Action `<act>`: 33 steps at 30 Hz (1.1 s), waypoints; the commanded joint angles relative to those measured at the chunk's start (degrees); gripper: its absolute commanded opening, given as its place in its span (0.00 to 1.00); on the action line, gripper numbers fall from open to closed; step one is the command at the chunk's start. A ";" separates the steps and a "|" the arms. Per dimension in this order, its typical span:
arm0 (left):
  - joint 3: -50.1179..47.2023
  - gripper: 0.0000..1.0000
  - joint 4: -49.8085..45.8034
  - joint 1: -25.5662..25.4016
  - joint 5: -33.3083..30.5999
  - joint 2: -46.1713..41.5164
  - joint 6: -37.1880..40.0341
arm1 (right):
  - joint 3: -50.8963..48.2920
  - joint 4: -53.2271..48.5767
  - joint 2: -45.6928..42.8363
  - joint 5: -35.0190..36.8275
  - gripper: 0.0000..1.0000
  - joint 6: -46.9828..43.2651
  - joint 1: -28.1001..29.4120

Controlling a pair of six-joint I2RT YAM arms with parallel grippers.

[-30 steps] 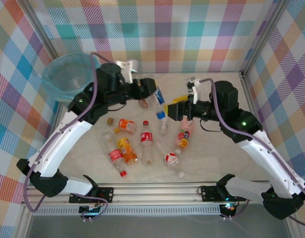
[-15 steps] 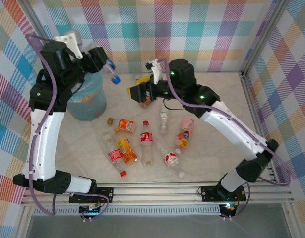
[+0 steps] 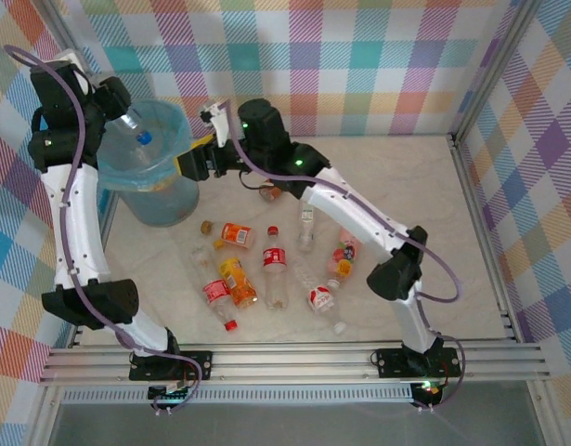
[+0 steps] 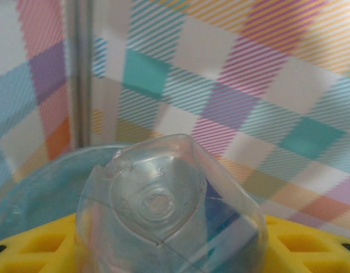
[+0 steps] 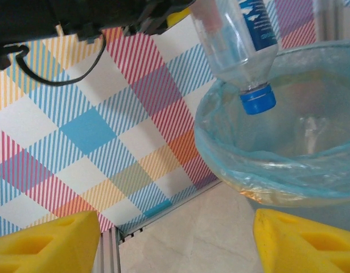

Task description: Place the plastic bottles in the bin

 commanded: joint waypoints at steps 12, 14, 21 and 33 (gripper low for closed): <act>-11.80 0.58 12.07 6.29 2.59 6.43 7.57 | 4.48 0.23 8.47 -2.12 0.72 -2.50 2.14; -13.47 0.58 12.90 6.29 2.26 6.98 8.20 | 4.39 -0.12 8.87 -2.31 0.72 -3.25 2.17; -18.04 0.67 13.71 6.29 1.92 8.01 10.13 | 4.30 -0.61 9.99 -2.55 0.73 -5.19 2.18; -16.92 0.79 12.43 6.27 2.23 7.72 10.04 | 4.29 -0.65 9.58 -2.22 0.74 -5.69 2.12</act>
